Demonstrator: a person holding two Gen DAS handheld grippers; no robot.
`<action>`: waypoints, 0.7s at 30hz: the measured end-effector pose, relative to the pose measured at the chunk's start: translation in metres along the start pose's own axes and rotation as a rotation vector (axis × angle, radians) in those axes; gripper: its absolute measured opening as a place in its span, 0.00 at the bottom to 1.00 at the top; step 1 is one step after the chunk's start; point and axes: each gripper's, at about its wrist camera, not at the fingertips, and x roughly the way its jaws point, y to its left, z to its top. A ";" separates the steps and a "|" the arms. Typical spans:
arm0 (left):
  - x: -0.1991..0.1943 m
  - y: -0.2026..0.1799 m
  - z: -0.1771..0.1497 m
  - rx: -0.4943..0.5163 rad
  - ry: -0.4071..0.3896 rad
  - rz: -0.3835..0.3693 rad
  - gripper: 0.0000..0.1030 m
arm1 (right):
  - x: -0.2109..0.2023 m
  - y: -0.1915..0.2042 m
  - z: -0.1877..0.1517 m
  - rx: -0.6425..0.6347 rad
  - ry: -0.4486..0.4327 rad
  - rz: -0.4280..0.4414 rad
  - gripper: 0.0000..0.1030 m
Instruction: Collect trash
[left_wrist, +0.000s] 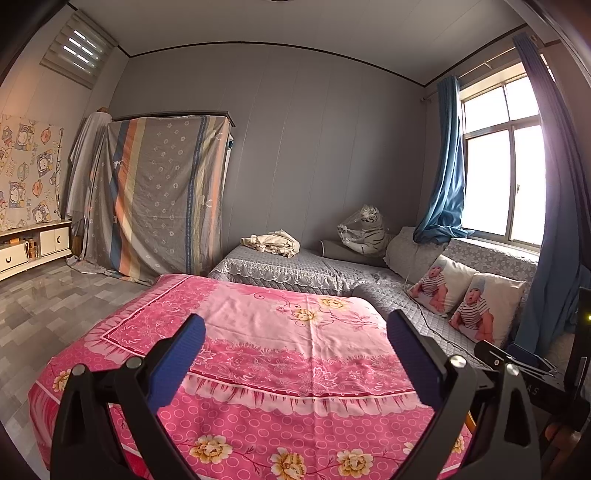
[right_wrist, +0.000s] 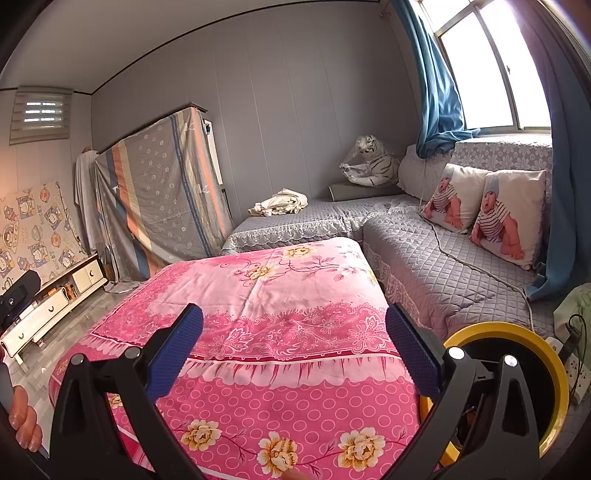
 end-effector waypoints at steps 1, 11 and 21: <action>0.000 -0.001 0.000 0.002 -0.001 0.000 0.92 | 0.000 0.000 0.000 0.001 0.002 0.000 0.92; -0.001 -0.001 0.000 0.003 0.002 -0.007 0.92 | 0.000 -0.001 -0.003 0.007 0.007 0.002 0.92; 0.000 -0.004 -0.001 0.006 -0.002 -0.012 0.92 | 0.003 -0.002 -0.005 0.018 0.016 -0.006 0.92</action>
